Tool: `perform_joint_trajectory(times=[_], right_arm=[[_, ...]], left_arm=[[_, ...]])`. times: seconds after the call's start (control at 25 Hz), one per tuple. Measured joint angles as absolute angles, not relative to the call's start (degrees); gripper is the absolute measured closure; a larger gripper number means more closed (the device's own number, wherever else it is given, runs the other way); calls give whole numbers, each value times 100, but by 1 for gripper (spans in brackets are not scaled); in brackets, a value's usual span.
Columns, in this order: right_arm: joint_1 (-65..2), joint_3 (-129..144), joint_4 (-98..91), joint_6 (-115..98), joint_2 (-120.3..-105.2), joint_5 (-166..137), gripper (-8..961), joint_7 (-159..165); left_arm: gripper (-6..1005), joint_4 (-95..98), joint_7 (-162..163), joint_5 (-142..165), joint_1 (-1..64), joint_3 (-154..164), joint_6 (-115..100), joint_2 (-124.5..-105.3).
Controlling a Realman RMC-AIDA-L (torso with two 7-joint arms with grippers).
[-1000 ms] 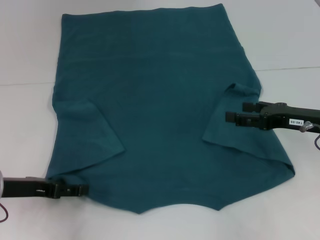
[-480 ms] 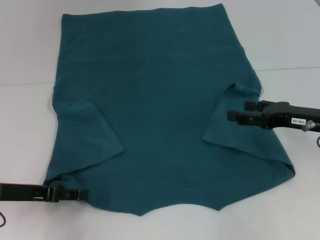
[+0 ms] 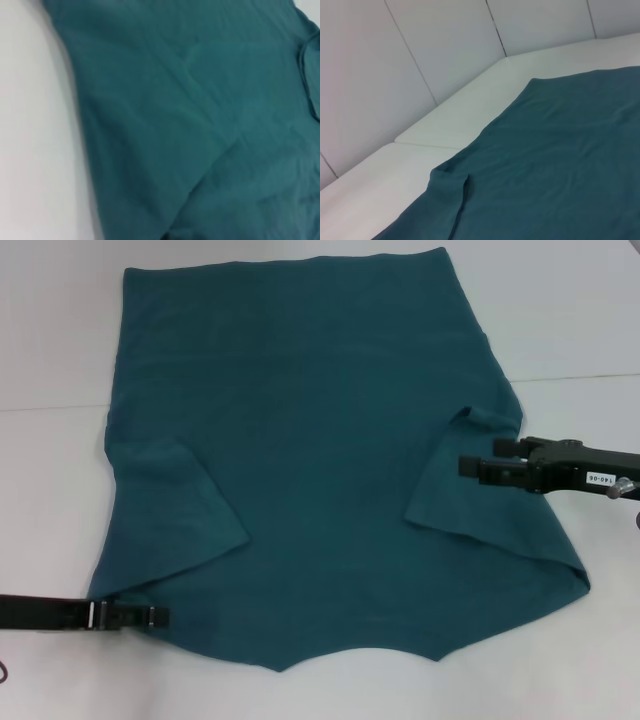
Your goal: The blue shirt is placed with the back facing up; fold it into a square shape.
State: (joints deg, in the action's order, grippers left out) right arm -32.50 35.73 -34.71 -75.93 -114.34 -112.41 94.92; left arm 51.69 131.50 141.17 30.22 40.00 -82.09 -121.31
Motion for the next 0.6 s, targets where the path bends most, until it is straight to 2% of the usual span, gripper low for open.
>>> perform_joint_trajectory(times=[0.6], right_arm=[[-3252, 3541, -3472, -7593, -11425, -11241, 24, 9462]], left_arm=[[121, 5188, 13262, 14144, 3121, 4030, -8280, -12109]])
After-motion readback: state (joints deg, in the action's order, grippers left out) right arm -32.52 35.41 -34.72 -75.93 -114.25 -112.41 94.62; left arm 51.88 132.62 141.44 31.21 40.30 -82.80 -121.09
